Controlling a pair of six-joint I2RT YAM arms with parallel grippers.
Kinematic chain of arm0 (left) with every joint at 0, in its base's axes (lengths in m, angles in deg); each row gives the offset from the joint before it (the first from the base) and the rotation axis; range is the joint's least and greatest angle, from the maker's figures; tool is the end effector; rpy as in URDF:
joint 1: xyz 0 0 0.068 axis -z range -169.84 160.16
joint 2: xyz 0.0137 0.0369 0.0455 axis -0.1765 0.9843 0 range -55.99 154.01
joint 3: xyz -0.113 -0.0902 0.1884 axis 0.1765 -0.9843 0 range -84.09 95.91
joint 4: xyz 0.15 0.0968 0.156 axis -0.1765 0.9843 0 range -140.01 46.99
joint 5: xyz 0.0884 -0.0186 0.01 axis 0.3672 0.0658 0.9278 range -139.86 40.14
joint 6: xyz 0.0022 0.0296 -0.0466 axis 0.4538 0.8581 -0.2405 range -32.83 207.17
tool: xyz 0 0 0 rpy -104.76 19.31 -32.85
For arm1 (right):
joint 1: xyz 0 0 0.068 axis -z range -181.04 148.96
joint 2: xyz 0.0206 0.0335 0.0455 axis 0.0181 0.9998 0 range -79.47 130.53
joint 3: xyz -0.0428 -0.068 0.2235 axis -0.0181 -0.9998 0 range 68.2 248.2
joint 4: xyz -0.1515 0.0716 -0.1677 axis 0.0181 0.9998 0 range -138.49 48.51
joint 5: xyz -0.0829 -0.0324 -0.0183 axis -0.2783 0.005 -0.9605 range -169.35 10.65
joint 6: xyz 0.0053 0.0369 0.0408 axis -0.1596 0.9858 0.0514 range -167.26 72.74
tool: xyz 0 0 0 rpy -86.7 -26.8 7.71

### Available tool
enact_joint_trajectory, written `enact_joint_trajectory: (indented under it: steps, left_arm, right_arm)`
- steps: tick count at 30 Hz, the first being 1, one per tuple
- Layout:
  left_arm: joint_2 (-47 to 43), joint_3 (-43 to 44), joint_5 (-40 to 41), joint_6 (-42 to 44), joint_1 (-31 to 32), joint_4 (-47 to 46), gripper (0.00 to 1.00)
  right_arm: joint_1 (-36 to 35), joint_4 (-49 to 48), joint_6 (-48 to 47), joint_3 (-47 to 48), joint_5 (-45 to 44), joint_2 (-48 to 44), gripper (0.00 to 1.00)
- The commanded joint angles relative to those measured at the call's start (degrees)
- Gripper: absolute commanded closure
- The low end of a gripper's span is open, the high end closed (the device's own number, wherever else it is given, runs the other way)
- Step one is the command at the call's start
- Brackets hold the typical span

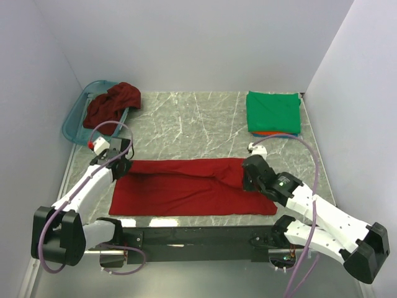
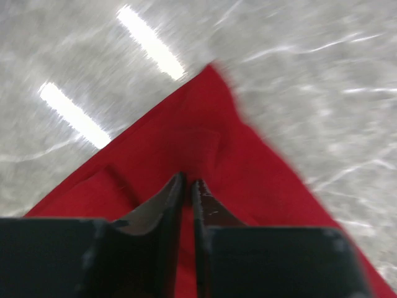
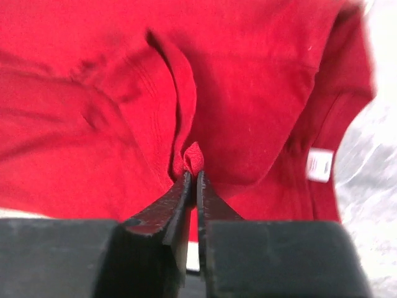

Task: Fold and stack the t-shirts
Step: Fold the tshirt

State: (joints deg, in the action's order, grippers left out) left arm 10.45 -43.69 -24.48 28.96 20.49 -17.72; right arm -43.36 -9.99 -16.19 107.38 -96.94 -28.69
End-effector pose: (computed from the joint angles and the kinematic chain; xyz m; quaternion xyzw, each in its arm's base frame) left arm 0.2083 -0.0216 0.1879 -0.4357 0.8334 0.0248 0.3391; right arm 0.1355 0.1082 0.2201 -0.0391 0.9296 0.0863 0.3562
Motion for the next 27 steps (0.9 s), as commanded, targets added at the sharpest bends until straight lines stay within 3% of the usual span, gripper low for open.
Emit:
enact_joint_trajectory:
  steps: [1, 2, 5, 6, 8, 9, 12, 16, 22, 27]
  left_arm:
    - [-3.1, -4.5, 1.9, -3.4, 0.1, -0.1, 0.82]
    - [-3.8, -5.4, 2.8, -5.5, 0.1, 1.5, 0.77]
    - [-7.7, -6.8, 4.7, -8.8, 0.1, 5.6, 0.63]
    - [-9.7, -6.1, 4.9, -9.4, 0.1, 8.8, 0.45]
    - [-11.3, -4.5, 4.9, -10.2, 0.1, 11.8, 0.14]
    - [-12.5, -2.7, 4.2, -10.0, 0.1, 13.0, 0.05]
    - [-14.0, 0.5, 3.1, -9.4, 0.1, 14.1, 0.01]
    - [-14.3, 2.6, -1.5, -6.7, 0.1, 8.0, 0.01]
    - [-9.8, 2.1, -8.0, -2.6, 0.1, -1.3, 0.00]
    - [-4.7, -0.2, -13.0, -0.8, 0.1, -9.3, 0.01]
  right_arm:
    - [-1.3, 0.9, 6.0, -4.3, 5.4, -1.2, 0.80]
    - [-1.6, 1.8, 7.8, -5.2, 6.5, -1.3, 0.69]
    - [-4.9, 2.7, 11.5, -6.0, 10.5, -2.4, 0.50]
    - [-5.1, 3.2, 12.2, -5.4, 11.3, -3.4, 0.34]
    - [-5.7, 3.9, 12.7, -4.1, 12.2, -4.9, 0.27]
    - [-5.8, 4.6, 12.6, -3.6, 11.7, -6.4, 0.21]
    - [-5.7, 5.4, 11.6, -0.9, 6.3, -7.9, 0.14]
    - [-5.6, 2.1, 9.4, 1.7, 0.7, -6.1, 0.08]
    - [-3.1, -4.5, 0.4, 6.2, -3.9, 6.5, 0.01]
    - [7.3, -12.0, -9.8, 6.5, 8.7, 15.5, 0.01]
